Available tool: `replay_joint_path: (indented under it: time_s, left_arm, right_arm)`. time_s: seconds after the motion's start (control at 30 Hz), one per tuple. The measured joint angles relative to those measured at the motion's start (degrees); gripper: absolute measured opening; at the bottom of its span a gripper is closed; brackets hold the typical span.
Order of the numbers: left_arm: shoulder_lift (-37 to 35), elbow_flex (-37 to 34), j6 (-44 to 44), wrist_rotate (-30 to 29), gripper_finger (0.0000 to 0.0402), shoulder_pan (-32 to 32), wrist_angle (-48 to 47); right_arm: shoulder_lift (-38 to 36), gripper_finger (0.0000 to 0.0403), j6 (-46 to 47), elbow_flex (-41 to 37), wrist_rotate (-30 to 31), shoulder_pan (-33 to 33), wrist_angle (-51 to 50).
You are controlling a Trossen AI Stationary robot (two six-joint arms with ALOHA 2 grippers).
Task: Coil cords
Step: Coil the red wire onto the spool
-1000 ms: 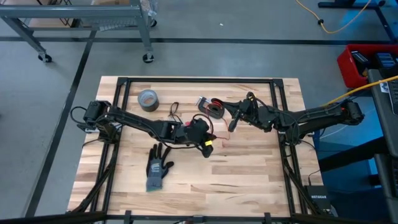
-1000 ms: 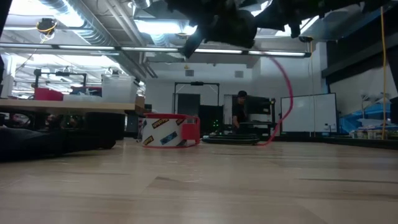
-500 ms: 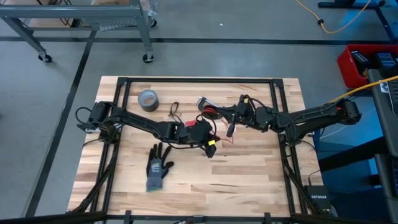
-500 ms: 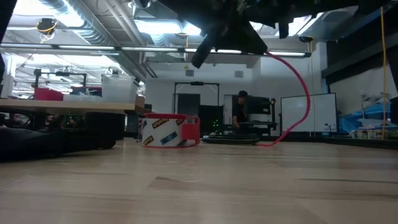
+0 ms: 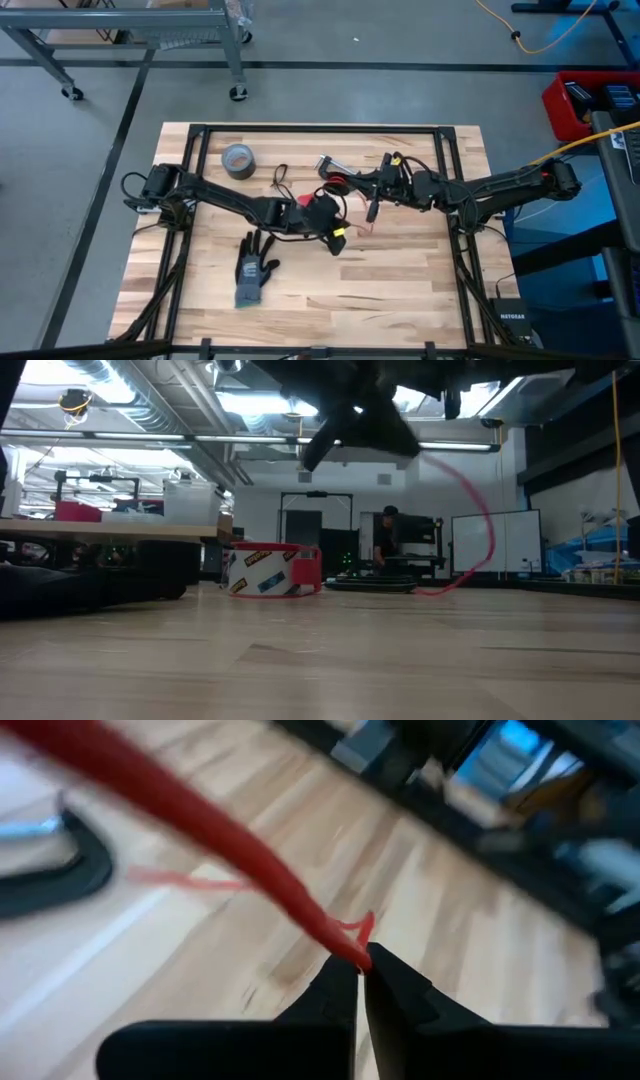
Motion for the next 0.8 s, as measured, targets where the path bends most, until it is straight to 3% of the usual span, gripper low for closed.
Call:
replay_joint_path:
  time_s: [0.23, 0.4, 0.57, 0.8]
  left_arm:
    - [0.0, 0.0, -2.55, -1.53, 0.0, -1.04, -5.38]
    - [0.0, 0.0, -1.42, -1.17, 0.0, -1.13, 1.39]
    - [0.0, 0.0, 0.46, 2.78, 0.0, -0.65, 9.27]
    - [0.0, 0.0, -0.83, 3.11, 0.0, 0.03, 11.61]
  right_arm:
    - [-0.09, 0.0005, 0.02, 0.0, -0.22, 0.0, -0.23]
    - [0.23, 0.0005, 0.08, 0.01, -0.17, -0.02, 0.07]
    - [0.85, 0.0005, 0.28, 0.02, -0.22, 0.0, -0.12]
    - [0.89, 0.0005, 0.28, 0.02, -0.2, 0.0, -2.52]
